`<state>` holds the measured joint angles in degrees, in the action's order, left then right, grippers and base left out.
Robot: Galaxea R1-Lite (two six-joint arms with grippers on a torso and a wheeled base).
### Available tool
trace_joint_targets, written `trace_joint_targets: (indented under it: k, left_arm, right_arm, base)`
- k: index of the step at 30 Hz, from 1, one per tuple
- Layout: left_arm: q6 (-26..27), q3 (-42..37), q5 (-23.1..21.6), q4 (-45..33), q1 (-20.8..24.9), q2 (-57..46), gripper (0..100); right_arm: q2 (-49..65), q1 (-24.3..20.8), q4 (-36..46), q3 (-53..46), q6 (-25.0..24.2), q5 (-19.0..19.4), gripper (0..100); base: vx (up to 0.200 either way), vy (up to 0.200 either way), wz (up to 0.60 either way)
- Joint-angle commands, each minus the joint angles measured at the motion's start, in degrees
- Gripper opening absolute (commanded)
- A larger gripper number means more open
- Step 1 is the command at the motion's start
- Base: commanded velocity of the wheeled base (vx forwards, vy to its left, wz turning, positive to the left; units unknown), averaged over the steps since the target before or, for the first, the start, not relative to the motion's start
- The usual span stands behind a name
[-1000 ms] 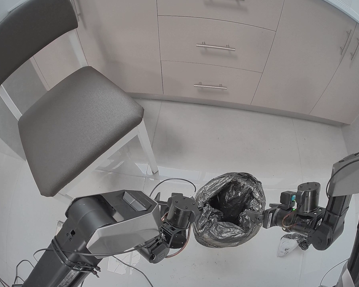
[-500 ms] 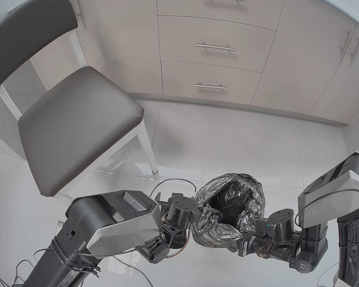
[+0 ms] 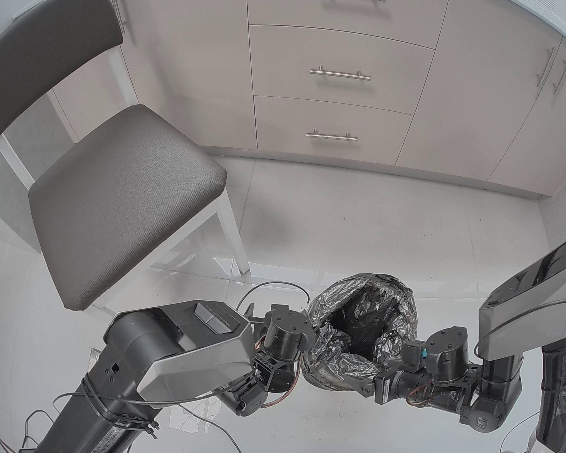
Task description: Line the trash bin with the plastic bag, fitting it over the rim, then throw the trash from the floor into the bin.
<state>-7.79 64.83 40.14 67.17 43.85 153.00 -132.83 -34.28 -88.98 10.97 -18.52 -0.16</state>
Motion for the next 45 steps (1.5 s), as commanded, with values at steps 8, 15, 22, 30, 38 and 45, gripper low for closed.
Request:
trace_joint_targets:
  k: [8, 15, 22, 30, 38, 45]
  left_arm:
    - [-0.03, -0.05, 0.02, 0.51, 0.18, 0.19, 100]
    - [-0.03, 0.21, 0.11, 0.51, 0.10, 0.19, 100]
    - [-0.03, 0.21, 0.11, 0.51, 0.10, 0.37, 100]
    - [-0.03, 0.30, 0.11, 0.68, 0.10, 0.37, 100]
    - [-0.03, 0.30, 0.11, 1.03, 0.27, 0.45, 100]
    - [-0.03, 0.30, 0.11, 1.03, 0.45, 0.63, 100]
  right_arm:
    - [2.49, -2.63, -1.02, -3.50, -0.73, 2.27, 100]
    - [-2.17, -3.95, -1.02, -3.06, -0.64, 2.36, 100]
    - [-4.28, -2.37, -1.02, 0.19, -0.73, 2.18, 100]
    - [-9.91, 1.85, -1.02, 7.49, -0.20, 2.00, 100]
    - [-12.98, 3.25, -1.02, 11.79, -0.03, 2.18, 100]
    - [-15.09, 3.96, -1.02, 15.13, -0.03, 2.27, 100]
  base:
    - [0.000, 0.000, 0.00]
    - [0.000, 0.000, 0.00]
    - [0.000, 0.000, 0.00]
    - [0.000, 0.000, 0.00]
    - [0.000, 0.000, 0.00]
    - [0.000, 0.000, 0.00]
